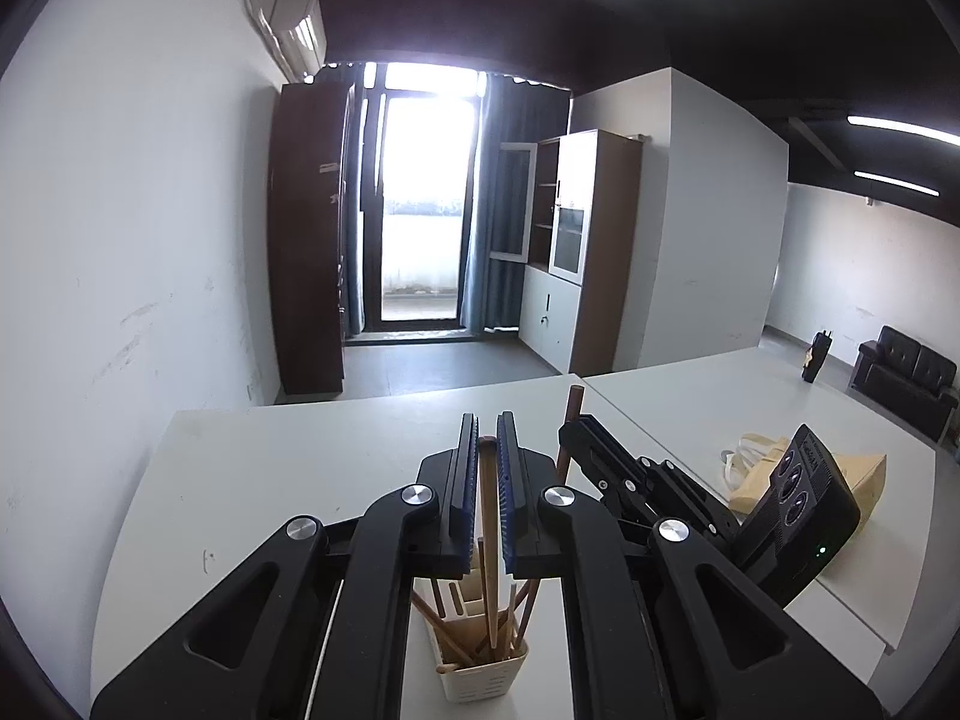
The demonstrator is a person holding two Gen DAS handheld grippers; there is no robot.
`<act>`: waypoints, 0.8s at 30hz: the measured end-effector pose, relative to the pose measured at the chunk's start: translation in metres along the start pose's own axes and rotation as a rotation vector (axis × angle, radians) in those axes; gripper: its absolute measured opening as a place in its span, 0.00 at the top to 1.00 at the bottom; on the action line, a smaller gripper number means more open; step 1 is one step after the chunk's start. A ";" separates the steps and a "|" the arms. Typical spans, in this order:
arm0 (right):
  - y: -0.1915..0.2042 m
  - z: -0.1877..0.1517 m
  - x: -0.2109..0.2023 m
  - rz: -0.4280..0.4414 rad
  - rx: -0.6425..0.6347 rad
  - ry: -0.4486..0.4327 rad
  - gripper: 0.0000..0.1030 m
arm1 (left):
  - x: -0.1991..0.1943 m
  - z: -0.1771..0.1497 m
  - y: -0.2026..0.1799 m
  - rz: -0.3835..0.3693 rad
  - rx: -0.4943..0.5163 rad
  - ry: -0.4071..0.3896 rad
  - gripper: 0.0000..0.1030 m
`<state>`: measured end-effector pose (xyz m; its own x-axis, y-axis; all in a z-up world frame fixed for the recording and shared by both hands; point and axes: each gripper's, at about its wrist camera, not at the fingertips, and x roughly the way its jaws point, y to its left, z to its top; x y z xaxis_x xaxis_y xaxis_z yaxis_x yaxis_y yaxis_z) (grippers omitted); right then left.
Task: Organize utensils
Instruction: 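Lower both held chopsticks down into the holder slots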
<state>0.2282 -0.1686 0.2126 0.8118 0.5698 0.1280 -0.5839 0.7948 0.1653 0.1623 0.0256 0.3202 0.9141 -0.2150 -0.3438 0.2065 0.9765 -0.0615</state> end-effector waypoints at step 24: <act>-0.007 -0.049 0.004 -0.049 -0.082 0.112 0.93 | 0.085 -0.063 0.017 0.032 -0.009 0.200 0.94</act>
<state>0.2362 -0.1615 0.1643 0.8380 0.5456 0.0112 -0.5444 0.8342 0.0879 0.2211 0.0251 0.2307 0.8322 -0.1779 -0.5252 0.1748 0.9830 -0.0560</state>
